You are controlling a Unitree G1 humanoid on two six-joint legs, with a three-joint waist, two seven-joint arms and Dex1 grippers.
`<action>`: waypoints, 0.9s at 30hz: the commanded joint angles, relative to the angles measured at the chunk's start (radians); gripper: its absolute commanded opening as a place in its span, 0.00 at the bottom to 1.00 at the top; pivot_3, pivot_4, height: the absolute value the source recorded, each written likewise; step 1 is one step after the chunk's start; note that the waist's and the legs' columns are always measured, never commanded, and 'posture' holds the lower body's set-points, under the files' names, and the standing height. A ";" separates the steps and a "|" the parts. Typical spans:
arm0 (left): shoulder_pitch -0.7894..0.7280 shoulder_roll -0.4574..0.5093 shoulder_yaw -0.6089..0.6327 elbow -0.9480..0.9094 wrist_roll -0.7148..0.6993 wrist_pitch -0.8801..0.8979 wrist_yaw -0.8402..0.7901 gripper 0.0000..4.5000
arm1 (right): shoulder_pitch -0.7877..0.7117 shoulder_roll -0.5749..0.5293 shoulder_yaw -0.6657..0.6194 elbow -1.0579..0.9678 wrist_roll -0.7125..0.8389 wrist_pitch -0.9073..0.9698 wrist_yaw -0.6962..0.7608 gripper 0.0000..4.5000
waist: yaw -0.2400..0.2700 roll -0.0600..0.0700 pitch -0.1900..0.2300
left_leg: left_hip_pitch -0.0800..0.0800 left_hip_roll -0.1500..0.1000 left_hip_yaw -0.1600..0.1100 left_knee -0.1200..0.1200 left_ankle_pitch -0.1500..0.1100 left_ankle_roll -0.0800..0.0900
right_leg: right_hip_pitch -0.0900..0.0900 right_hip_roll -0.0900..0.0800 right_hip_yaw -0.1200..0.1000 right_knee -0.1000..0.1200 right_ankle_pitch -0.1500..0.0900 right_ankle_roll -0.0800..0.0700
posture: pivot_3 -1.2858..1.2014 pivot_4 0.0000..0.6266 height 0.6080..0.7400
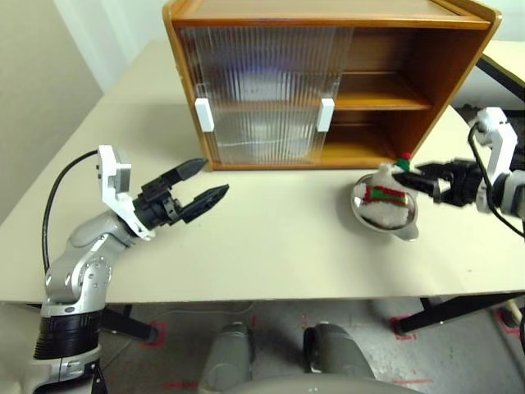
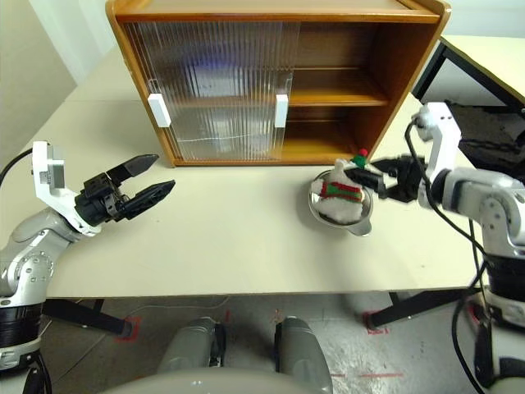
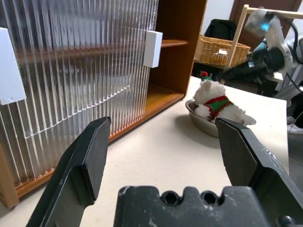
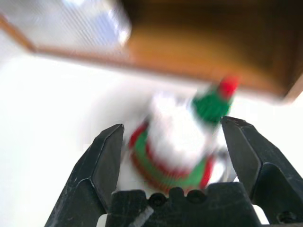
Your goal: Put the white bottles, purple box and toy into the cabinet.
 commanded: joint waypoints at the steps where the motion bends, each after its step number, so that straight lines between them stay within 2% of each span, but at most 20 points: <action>1: -0.007 0.008 -0.004 0.021 0.012 -0.009 -0.014 1.00 | 0.017 -0.015 -0.009 -0.027 0.011 0.055 -0.022 1.00 | -0.001 0.000 0.000 | 0.000 0.000 0.000 0.000 0.000 0.000 | 0.000 0.000 0.000 -0.001 0.000 0.000 | 0.55 0.02 1.00; 6: -0.005 0.012 -0.003 0.027 0.019 -0.016 -0.023 1.00 | 0.048 -0.019 0.041 -0.014 -0.029 0.045 -0.043 1.00 | -0.001 -0.002 0.001 | -0.001 0.000 0.000 0.000 0.000 0.000 | 0.001 0.001 0.000 -0.003 0.000 0.001 | 0.55 0.02 1.00; 13: -0.005 0.013 -0.005 0.028 0.023 -0.023 -0.025 1.00 | -0.010 0.091 0.044 0.040 -0.044 -0.010 -0.097 1.00 | -0.002 -0.003 0.002 | -0.001 0.000 -0.001 0.000 0.000 0.000 | 0.001 0.002 0.000 -0.004 0.001 0.002 | 0.55 0.02 1.00; 19: -0.003 0.015 -0.007 0.028 0.031 -0.028 -0.030 1.00 | -0.045 0.133 0.035 0.085 -0.043 -0.071 -0.100 1.00 | 0.000 -0.003 0.002 | -0.002 0.000 -0.001 0.000 0.000 0.000 | 0.001 0.002 0.000 -0.004 0.001 0.002 | 0.55 0.02 1.00; 22: -0.004 0.016 -0.005 0.032 0.034 -0.033 -0.035 1.00 | -0.047 0.132 0.039 0.093 -0.039 -0.070 -0.090 0.79 | 0.000 -0.003 0.002 | -0.002 0.000 -0.001 0.000 0.000 0.000 | 0.001 0.002 0.000 -0.004 0.001 0.002 | 0.56 0.01 1.00; 27: -0.005 0.020 0.005 0.041 0.033 -0.039 -0.039 1.00 | -0.032 0.105 0.049 0.092 -0.024 -0.044 -0.055 0.37 | 0.000 -0.003 0.002 | -0.002 0.000 -0.001 0.000 0.000 0.000 | 0.001 0.002 0.000 -0.004 0.001 0.003 | 0.56 0.01 1.00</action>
